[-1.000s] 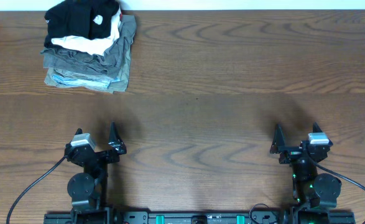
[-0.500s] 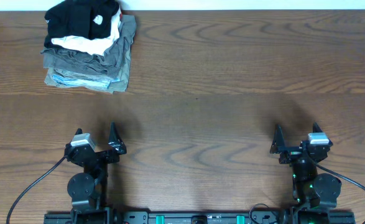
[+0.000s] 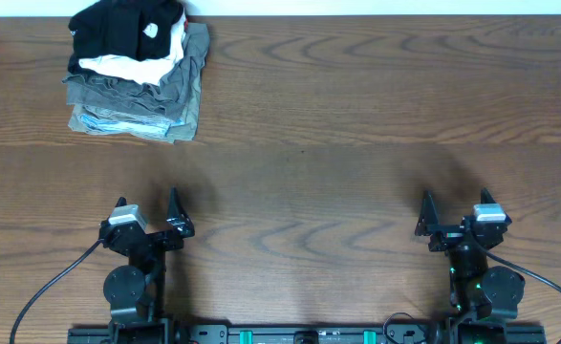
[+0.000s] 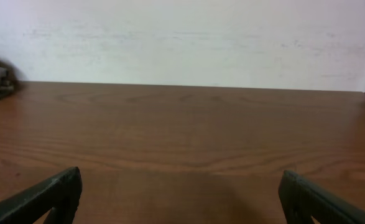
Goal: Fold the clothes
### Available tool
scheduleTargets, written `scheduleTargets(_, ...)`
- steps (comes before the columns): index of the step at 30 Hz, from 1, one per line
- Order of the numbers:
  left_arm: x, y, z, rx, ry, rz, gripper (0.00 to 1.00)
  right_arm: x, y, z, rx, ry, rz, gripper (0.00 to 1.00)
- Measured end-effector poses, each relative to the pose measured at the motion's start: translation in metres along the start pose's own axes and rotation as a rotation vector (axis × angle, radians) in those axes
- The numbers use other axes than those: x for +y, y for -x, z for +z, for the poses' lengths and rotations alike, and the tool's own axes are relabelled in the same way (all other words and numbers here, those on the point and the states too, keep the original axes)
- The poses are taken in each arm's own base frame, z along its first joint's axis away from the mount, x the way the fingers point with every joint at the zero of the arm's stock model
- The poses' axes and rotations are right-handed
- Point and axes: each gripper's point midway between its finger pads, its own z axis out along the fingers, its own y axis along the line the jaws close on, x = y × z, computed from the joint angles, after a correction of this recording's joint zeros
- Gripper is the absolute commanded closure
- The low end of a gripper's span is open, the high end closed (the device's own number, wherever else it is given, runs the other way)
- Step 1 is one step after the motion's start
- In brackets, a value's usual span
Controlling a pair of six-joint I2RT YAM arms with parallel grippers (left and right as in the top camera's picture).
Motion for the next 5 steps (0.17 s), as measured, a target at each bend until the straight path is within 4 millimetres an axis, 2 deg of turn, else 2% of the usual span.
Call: scheduleTargets(5,0.0,0.0001,0.0,0.0,0.0,0.0,0.02,-0.0001,0.0,0.0,0.0,0.0,0.0,0.01)
